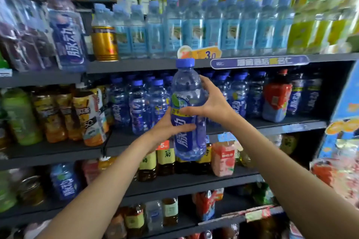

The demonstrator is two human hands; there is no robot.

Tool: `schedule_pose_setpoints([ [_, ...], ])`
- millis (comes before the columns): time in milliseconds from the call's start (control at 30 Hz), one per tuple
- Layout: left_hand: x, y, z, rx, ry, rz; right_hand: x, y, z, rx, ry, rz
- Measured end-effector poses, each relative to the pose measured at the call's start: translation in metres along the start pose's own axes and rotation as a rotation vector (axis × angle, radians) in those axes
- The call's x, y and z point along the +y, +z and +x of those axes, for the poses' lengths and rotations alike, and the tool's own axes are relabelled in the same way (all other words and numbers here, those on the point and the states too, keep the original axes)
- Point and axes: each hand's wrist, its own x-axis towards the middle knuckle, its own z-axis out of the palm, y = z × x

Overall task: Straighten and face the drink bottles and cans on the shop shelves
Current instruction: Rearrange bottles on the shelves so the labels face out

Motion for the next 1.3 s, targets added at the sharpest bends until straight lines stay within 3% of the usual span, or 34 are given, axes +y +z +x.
schedule_pose_setpoints([
  [100, 0.000, 0.059, 0.026, 0.000, -0.017, 0.000, 0.032, -0.059, -0.008, -0.064, 0.043, -0.001],
  [233, 0.006, 0.144, 0.065, 0.167, 0.019, -0.026, 0.071, -0.125, -0.017, -0.059, 0.125, -0.030],
  [400, 0.016, 0.224, 0.100, 0.478, 0.025, 0.347, 0.110, -0.146, -0.032, 0.196, 0.290, 0.035],
  [467, 0.016, 0.246, 0.110, 0.502, 0.062, 0.380, 0.125, -0.156, -0.030, 0.295, 0.326, 0.055],
  [633, 0.011, 0.253, 0.147, 0.200, 0.150, 0.322, 0.162, -0.202, -0.021, 0.397, 0.271, 0.025],
  [700, 0.005, 0.260, 0.162, 0.157, 0.184, 0.304, 0.175, -0.214, -0.021, 0.385, 0.236, 0.014],
  [833, -0.011, 0.284, 0.188, 0.237, 0.147, 0.189, 0.191, -0.234, -0.016, 0.238, 0.150, -0.095],
  [900, -0.017, 0.288, 0.197, 0.336, 0.141, 0.181, 0.196, -0.249, -0.008, 0.072, 0.152, -0.025],
  [933, -0.015, 0.287, 0.199, 0.377, 0.135, 0.188, 0.199, -0.258, -0.002, 0.064, 0.175, 0.038],
  [1000, -0.012, 0.281, 0.203, 0.434, 0.109, 0.229, 0.211, -0.276, 0.012, 0.267, 0.211, 0.090],
  [1067, -0.010, 0.273, 0.207, 0.460, 0.094, 0.288, 0.235, -0.289, 0.030, 0.436, 0.263, -0.086],
  [1167, -0.006, 0.269, 0.208, 0.505, 0.039, 0.385, 0.261, -0.286, 0.055, 0.386, 0.333, -0.295],
  [1300, -0.002, 0.272, 0.210, 0.546, -0.014, 0.463, 0.270, -0.272, 0.074, 0.415, 0.415, -0.261],
])
